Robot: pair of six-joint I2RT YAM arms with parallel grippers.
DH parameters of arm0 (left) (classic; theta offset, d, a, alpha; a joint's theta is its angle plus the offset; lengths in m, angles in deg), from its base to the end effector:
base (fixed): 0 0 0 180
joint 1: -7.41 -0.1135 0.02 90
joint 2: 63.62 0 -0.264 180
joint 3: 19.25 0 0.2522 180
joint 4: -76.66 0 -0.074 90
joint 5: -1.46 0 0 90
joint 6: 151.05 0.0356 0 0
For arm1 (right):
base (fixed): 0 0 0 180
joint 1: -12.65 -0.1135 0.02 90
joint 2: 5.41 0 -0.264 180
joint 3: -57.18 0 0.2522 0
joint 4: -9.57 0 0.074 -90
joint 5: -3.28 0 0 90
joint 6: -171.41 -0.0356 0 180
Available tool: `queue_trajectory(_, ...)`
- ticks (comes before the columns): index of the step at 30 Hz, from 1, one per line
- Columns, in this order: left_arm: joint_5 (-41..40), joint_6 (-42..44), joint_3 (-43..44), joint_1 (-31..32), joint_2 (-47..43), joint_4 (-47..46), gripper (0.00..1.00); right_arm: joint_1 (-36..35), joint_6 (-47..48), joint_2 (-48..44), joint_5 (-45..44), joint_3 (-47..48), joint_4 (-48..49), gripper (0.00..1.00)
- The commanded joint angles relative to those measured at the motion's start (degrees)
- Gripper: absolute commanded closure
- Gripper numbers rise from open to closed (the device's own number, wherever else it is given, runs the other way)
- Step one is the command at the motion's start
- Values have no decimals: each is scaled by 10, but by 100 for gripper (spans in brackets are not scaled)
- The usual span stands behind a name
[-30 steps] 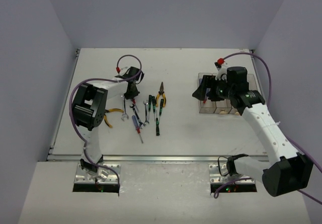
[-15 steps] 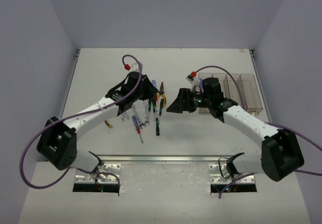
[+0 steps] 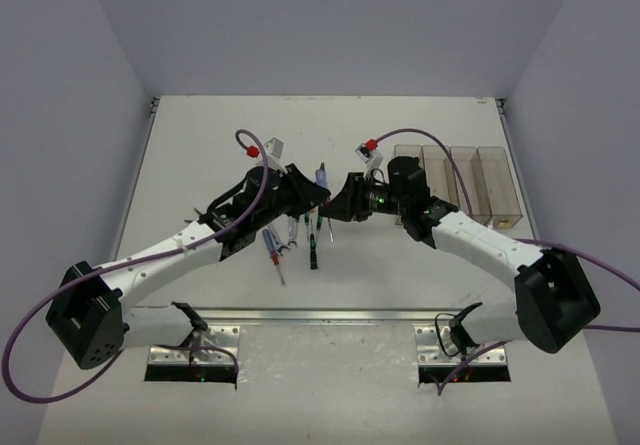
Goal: Sort the tools into containers
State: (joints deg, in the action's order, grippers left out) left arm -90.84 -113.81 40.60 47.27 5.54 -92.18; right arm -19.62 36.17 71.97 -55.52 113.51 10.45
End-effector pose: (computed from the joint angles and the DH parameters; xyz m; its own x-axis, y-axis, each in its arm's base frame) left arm 0.2140 -0.1768 0.2811 -0.6493 -0.4942 -0.5781 0.1564 0.6572 -0.7373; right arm 0.2402 0.1735 0.2445 -0.8215 0.1996 -0.5341 -0.4041 0.4572 0.7923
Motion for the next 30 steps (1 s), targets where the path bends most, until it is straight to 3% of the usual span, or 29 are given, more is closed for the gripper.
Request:
queue_trajectory(1, 15, -32, -4, 14, -23, -63, 100, 0, -3, 7, -23, 14, 59, 72)
queue_trajectory(3, 13, -32, -5, 15, -22, -63, 100, -1, -4, 12, -16, 20, 57, 96)
queue_trajectory(4, 10, -28, -4, 15, -22, -61, 93, 0, -2, 14, -16, 22, 51, 99)
queue_trajectory(5, 5, -23, -1, 15, -23, -57, 81, 0, 1, 15, -18, 23, 45, 100)
queue_trajectory(8, -18, -4, 15, 15, -27, -31, 21, 0, 13, 6, -41, 16, 23, 100)
queue_trajectory(9, -39, 5, 35, 15, -26, 7, 6, 1, 23, 2, -57, 19, 7, 100)
queue_trajectory(10, -74, 23, 65, 14, -25, 65, 0, 7, 39, -4, -85, 23, -26, 100)
queue_trajectory(14, -232, 64, 185, 2, -22, 294, 0, 55, 117, -16, -215, 65, -197, 100)
queue_trajectory(17, -301, 93, 209, -4, -45, 370, 0, 128, 169, 16, -320, 108, -291, 100)
queue_trajectory(23, -312, 109, 163, -7, -96, 423, 0, 191, 264, 154, -395, 222, -373, 100)
queue_trajectory(30, -310, 92, 114, -7, -118, 451, 0, 213, 292, 277, -435, 342, -420, 97)
